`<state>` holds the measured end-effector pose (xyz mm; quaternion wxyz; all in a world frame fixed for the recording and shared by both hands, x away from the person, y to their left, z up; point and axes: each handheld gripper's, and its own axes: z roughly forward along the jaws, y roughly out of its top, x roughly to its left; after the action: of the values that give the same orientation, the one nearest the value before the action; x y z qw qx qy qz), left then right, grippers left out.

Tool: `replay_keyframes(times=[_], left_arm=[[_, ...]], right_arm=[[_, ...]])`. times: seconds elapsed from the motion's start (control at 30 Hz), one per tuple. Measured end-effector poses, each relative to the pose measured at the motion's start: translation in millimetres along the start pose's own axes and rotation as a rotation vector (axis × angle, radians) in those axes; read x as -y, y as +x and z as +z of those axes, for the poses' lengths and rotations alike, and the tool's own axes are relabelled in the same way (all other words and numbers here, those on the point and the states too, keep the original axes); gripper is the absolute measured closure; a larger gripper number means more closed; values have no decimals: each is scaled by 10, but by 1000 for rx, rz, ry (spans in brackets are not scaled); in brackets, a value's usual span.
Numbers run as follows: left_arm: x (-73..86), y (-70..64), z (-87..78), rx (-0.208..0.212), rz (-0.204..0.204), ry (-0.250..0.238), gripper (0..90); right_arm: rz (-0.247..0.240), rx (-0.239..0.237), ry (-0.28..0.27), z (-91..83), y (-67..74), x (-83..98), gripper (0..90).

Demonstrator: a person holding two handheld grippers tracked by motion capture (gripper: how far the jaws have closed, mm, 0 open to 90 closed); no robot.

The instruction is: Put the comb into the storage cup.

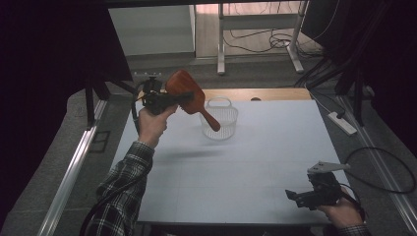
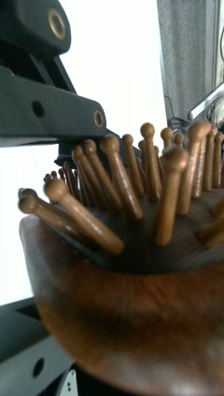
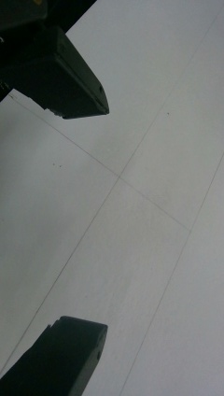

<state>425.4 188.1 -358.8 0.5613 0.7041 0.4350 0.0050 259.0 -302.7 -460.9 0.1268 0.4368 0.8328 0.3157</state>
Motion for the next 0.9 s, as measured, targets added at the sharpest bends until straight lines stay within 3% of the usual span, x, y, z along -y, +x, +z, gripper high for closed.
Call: replay_keyframes(times=[0.37, 0.9], left_arm=[[-79, 78, 51, -49, -13, -17, 515], [-124, 136, 294, -90, -11, -26, 515]], right_arm=[[12, 8, -15, -81, -17, 46, 0], [3, 20, -6, -71, -7, 46, 0]])
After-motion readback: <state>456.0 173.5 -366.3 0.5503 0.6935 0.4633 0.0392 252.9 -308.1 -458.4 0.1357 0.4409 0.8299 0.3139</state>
